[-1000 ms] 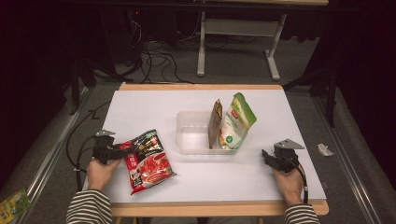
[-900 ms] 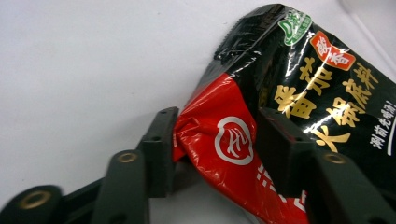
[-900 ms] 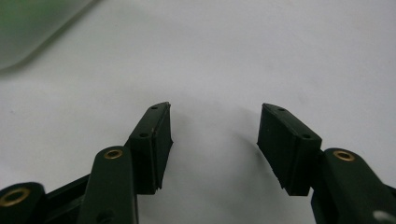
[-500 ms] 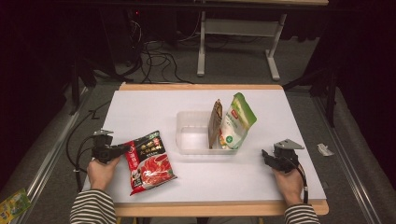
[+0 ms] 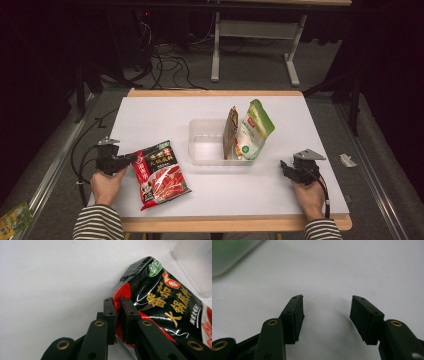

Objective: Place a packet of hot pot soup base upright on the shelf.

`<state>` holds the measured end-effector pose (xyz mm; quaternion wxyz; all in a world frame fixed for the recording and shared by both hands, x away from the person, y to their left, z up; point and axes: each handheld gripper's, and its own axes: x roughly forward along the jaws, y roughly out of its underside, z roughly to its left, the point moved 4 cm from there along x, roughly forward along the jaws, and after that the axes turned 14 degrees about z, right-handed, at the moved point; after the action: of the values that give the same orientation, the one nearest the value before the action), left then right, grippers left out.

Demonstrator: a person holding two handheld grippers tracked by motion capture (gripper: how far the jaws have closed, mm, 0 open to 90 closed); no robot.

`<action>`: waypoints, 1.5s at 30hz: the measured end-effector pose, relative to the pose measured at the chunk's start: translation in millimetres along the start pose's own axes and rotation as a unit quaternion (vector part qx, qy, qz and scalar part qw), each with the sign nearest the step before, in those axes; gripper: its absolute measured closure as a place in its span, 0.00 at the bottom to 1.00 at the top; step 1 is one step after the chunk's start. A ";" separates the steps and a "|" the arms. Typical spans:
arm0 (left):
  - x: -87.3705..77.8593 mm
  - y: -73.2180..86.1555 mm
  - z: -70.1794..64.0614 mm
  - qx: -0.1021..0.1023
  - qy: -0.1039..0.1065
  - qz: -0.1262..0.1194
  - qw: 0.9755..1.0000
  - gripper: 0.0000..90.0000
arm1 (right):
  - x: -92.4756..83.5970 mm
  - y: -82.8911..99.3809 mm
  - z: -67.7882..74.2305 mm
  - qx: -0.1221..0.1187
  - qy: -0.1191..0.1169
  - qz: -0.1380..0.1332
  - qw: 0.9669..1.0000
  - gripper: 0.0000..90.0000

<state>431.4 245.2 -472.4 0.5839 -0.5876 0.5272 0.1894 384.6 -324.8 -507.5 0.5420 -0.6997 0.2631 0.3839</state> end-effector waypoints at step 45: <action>-110.7 -22.6 -111.6 0.152 0.057 -0.089 0.983 0.99 | 0.0 0.1 0.2 0.002 -0.001 0.000 1.000 0.50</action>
<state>365.3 185.0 -341.1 0.6495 -0.5467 0.5280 0.0205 384.5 -324.6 -507.5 0.5435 -0.6985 0.2631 0.3841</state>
